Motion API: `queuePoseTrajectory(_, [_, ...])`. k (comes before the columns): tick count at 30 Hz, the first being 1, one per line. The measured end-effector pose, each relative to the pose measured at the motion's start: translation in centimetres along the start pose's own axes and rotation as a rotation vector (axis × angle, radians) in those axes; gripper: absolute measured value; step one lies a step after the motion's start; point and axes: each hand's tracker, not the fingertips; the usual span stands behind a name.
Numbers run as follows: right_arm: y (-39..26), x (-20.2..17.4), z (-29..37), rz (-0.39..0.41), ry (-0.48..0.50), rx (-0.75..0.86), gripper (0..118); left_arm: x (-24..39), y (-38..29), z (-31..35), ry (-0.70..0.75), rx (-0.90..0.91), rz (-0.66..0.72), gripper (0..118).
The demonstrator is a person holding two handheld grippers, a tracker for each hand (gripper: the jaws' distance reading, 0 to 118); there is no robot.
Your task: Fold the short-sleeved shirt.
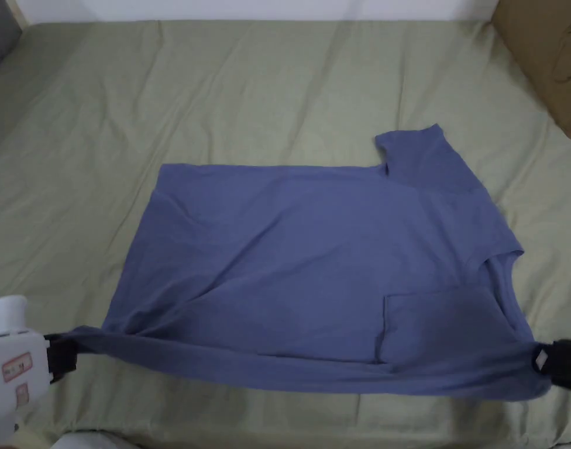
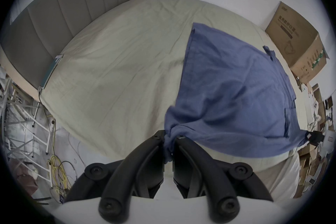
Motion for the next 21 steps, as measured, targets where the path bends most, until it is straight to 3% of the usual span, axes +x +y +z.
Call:
queuePoseTrajectory(9, [10.6, -1.2, -7.9, -0.066, -0.036, 0.031, 6, 2.6, 9.1, -6.3, 0.019, 0.019, -0.038, 8])
queuePoseTrajectory(10, [11.1, -1.2, -9.1, -0.061, -0.036, 0.018, 6, 2.6, 9.6, -7.3, 0.019, -0.009, -0.022, 13])
queuePoseTrajectory(12, [11.4, -1.5, -10.5, -0.053, -0.071, -0.02, 14, 2.6, 9.7, -8.5, 0.086, -0.065, -0.001, 55])
queuePoseTrajectory(13, [11.2, -1.7, -10.6, -0.037, -0.126, -0.019, 43, 2.5, 9.5, -8.4, 0.107, -0.052, 0.007, 81])
queuePoseTrajectory(14, [11.0, -1.8, -10.5, -0.031, -0.142, -0.011, 65, 2.4, 9.2, -8.1, 0.109, -0.043, 0.013, 97])
queuePoseTrajectory(15, [10.5, -1.8, -9.8, -0.034, -0.12, 0.005, 70, 2.1, 8.6, -7.4, 0.099, -0.038, 0.014, 105])
queuePoseTrajectory(18, [9.1, -1.8, -6.5, -0.039, -0.053, 0.085, 69, 1.5, 6.6, -4.9, 0.04, -0.022, 0.039, 97])
queuePoseTrajectory(19, [8.5, -1.9, -5.4, -0.022, -0.063, 0.12, 62, 1.4, 5.8, -4.0, 0.021, -0.01, 0.052, 74])
queuePoseTrajectory(20, [7.7, -2.1, -4.6, 0.002, -0.08, 0.155, 47, 1.5, 5.1, -3.3, 0.005, 0.009, 0.057, 41])
queuePoseTrajectory(21, [6.7, -2.4, -3.9, 0.034, -0.104, 0.188, 23, 1.0, 4.5, -2.7, 0.003, 0.013, 0.052, 5])
